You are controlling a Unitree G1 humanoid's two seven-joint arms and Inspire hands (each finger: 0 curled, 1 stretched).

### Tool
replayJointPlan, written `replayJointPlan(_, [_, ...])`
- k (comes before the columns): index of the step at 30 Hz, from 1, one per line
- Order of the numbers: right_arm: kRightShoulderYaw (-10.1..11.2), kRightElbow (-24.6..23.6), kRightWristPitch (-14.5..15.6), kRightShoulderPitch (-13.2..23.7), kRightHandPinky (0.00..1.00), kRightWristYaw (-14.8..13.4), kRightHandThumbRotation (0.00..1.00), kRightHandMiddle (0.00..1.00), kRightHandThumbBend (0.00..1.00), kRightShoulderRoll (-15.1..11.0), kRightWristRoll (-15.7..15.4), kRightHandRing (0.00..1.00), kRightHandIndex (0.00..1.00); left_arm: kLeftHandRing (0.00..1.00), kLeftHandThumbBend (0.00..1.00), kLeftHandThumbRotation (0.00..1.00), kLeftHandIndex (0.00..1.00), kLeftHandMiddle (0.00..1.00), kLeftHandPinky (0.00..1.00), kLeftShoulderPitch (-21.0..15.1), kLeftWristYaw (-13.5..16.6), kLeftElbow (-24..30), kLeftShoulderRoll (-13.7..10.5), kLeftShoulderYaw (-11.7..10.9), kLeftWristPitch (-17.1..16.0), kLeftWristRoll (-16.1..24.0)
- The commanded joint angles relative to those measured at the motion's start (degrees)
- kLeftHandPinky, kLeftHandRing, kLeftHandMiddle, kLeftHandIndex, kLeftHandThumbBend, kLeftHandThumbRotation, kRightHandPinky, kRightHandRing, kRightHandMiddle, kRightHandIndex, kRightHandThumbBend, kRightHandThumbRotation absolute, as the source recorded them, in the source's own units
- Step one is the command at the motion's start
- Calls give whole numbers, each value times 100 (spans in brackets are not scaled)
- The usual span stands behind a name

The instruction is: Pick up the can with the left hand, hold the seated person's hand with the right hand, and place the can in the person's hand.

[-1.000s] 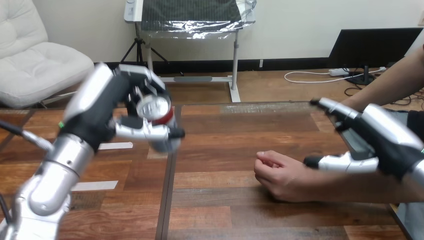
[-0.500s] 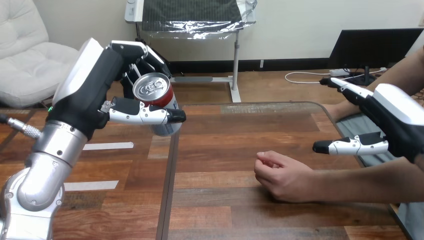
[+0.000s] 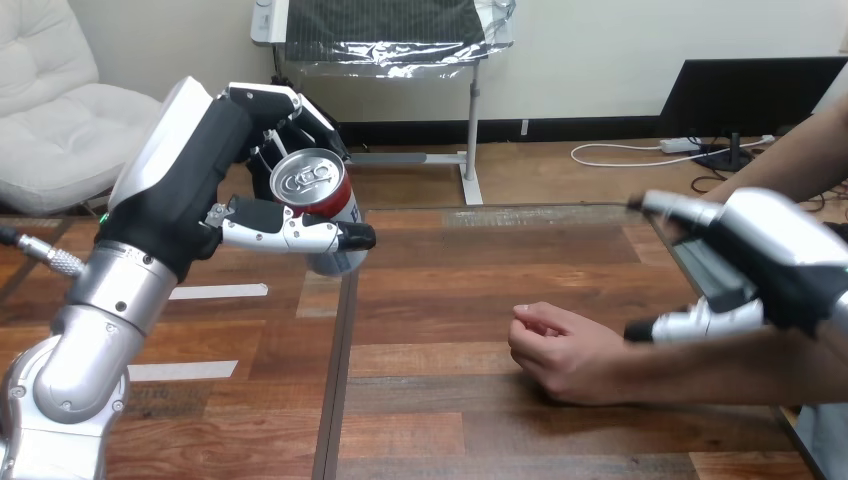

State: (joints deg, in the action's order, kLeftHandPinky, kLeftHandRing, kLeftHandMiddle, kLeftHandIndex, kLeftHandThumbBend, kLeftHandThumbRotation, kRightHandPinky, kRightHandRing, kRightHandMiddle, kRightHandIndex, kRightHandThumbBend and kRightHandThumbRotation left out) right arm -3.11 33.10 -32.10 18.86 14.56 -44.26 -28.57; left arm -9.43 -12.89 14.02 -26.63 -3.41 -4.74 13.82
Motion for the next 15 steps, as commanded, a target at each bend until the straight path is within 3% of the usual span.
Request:
replayJointPlan(1, [-220,176,91,524,88,196,59,91,100,-184,-104,90,91,29,74,0,39,35,24,-239,30,360,-18,-173,-5,-123])
replayJointPlan(15, [-582,557,513,807,91,671,50,92,100,-141,-240,91,91,29,73,0,39,36,24,-211,13,441,-16,-209,4,-223])
